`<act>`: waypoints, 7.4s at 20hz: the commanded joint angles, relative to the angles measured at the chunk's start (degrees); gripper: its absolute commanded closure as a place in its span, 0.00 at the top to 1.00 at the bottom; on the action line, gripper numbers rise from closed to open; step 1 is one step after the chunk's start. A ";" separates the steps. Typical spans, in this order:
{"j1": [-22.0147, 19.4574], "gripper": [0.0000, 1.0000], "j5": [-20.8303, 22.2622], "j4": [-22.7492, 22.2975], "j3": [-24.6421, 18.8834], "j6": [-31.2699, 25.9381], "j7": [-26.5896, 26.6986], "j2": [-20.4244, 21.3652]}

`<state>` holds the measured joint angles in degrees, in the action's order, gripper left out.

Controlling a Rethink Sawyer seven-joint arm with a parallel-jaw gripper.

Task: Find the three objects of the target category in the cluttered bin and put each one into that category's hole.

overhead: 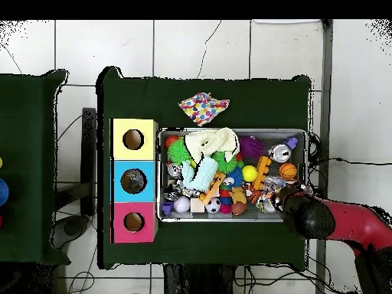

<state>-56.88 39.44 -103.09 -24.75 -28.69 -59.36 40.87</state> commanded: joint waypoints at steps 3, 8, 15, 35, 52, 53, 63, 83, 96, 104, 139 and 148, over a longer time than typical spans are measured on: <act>-2.19 1.00 0.13 0.44 -0.14 2.70 -3.74 -7.12; -1.39 1.00 3.44 2.62 -3.90 1.95 3.45 -9.15; 0.49 1.00 8.85 5.58 -5.27 0.61 9.13 -9.99; 1.43 1.00 18.65 8.05 -7.43 1.01 9.36 -8.83; 3.88 1.00 13.70 4.54 -9.49 -6.23 11.11 2.01; 3.97 1.00 13.55 4.51 -9.64 -6.47 11.19 2.16; 3.81 1.00 13.67 4.23 -11.46 -5.47 11.08 -1.09; 3.16 1.00 17.61 12.00 -13.17 -4.73 15.69 -7.20; 3.15 1.00 15.70 10.18 -13.49 -7.51 16.89 -2.43; 4.01 1.00 17.52 10.62 -11.12 -6.96 13.79 -3.68; 8.80 1.00 17.52 15.45 3.47 -11.12 5.50 -9.27; 10.25 1.00 14.90 13.03 3.21 -12.98 5.51 -5.81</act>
<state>-48.16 56.98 -86.59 -22.13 -33.72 -59.36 32.50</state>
